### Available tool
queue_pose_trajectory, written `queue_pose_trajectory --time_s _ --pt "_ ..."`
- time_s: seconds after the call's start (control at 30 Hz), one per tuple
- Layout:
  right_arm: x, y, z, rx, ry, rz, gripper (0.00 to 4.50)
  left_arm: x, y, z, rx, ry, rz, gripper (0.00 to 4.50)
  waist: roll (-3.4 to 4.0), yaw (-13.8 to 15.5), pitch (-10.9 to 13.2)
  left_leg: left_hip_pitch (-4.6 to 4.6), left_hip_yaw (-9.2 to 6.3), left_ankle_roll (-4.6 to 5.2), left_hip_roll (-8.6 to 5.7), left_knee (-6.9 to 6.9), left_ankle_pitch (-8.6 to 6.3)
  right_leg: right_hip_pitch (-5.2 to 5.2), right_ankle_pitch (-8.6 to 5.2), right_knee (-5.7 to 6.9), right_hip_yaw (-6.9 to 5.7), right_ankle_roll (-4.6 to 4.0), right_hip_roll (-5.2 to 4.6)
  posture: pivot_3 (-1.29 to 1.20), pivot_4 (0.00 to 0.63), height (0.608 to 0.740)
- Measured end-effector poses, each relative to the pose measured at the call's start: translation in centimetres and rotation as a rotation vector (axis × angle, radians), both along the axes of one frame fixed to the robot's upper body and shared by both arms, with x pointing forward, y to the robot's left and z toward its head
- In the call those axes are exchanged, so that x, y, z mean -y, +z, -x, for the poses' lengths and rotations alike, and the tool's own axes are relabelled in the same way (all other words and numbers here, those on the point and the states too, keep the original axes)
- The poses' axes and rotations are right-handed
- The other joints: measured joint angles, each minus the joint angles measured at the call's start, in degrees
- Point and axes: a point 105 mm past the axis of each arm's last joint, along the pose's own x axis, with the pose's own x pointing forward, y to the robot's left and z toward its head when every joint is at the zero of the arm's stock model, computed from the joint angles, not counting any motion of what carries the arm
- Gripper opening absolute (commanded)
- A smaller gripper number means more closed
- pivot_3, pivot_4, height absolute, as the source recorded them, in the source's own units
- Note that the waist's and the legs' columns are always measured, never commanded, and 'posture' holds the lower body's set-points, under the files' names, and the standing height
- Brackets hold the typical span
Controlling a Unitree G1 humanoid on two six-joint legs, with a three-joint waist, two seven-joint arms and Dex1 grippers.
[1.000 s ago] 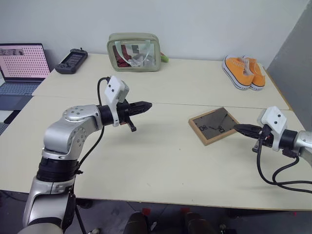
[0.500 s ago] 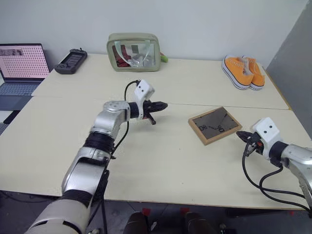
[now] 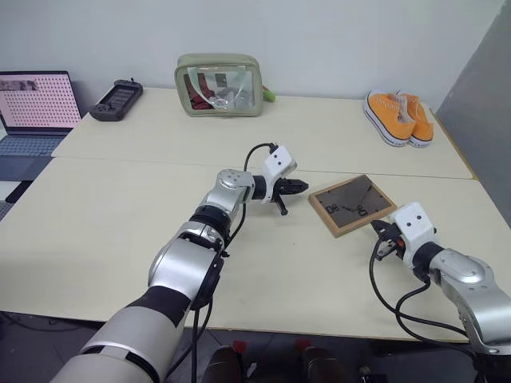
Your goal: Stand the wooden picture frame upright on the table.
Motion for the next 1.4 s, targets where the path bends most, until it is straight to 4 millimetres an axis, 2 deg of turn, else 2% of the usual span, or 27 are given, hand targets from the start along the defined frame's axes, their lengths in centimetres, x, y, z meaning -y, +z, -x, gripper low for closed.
queue_pose_trajectory --time_s 0.13,0.37,0.53,0.67,0.77,0.97,1.13,1.2,1.3,1.4 --pt "-0.1 0.0 0.0 0.002 -0.030 -0.012 0.00 -0.2 0.2 -0.8 0.015 0.081 0.010 0.02 0.00 0.1 0.0 0.00 -0.05 0.02 -0.02 0.15 0.01 0.02 0.00 0.15 -0.01 0.01 0.00 0.00 0.150 0.740" --pt "1.1 -0.2 -0.4 -0.002 -0.107 0.023 0.00 -1.6 -0.6 -2.2 0.032 0.241 -0.038 0.02 0.00 0.1 0.0 0.02 -0.12 0.08 -0.07 0.18 0.06 -0.02 0.00 0.41 -0.04 0.01 0.00 0.00 0.150 0.740" --pt "3.5 -0.4 -2.7 0.006 -0.223 0.051 0.00 -1.4 -0.2 -2.4 0.026 0.271 0.003 0.02 0.00 0.0 0.0 0.04 -0.14 0.15 -0.10 0.18 0.15 -0.03 0.00 0.48 -0.06 0.01 -0.01 0.00 0.150 0.740" --pt "5.7 -1.9 -5.4 -0.015 -0.305 0.096 0.00 -1.2 1.7 -2.1 0.001 0.202 0.099 0.02 0.01 -0.1 0.0 0.06 -0.13 0.19 -0.11 0.14 0.19 -0.06 0.00 0.52 -0.06 0.01 -0.01 0.00 0.150 0.740" --pt "6.3 -2.8 -6.7 -0.031 -0.321 0.095 0.00 -1.5 3.3 -1.9 0.020 0.152 0.142 0.02 0.04 -0.2 0.0 0.06 -0.13 0.23 -0.11 0.10 0.22 -0.07 0.00 0.51 -0.06 0.00 -0.01 0.00 0.150 0.740" --pt "5.8 -2.9 -9.6 0.001 -0.295 0.094 0.00 -2.1 6.1 -1.8 0.058 0.113 0.212 0.02 0.04 -0.9 0.0 0.07 -0.13 0.22 -0.11 0.16 0.26 -0.01 0.01 0.51 -0.05 0.00 -0.04 0.00 0.150 0.740" --pt "4.2 -2.9 -11.5 0.024 -0.250 0.077 0.00 -2.8 7.1 -1.9 0.081 0.128 0.223 0.02 0.04 -2.4 0.0 0.20 -0.14 0.27 -0.10 0.14 0.34 0.06 0.03 0.61 -0.05 0.03 -0.03 0.00 0.150 0.740" --pt "3.3 -2.8 -12.1 0.031 -0.228 0.073 0.00 -3.0 7.0 -1.9 0.079 0.131 0.221 0.02 0.04 -3.0 0.0 0.25 -0.15 0.28 -0.10 0.11 0.34 0.08 0.03 0.62 -0.04 0.03 -0.03 0.00 0.150 0.740" --pt "2.0 -2.8 -12.7 0.040 -0.193 0.054 0.00 -3.5 5.7 -1.8 0.045 0.145 0.211 0.02 0.07 -3.8 0.0 0.30 -0.15 0.29 -0.08 0.06 0.35 0.07 0.03 0.64 -0.02 0.02 -0.01 0.00 0.150 0.740" --pt "0.5 -2.7 -13.0 0.047 -0.157 0.029 0.00 -4.8 4.6 -2.0 0.016 0.184 0.196 0.02 0.07 -4.6 0.0 0.30 -0.17 0.29 -0.06 0.02 0.35 0.04 0.03 0.68 -0.03 0.02 0.00 0.00 0.150 0.740"
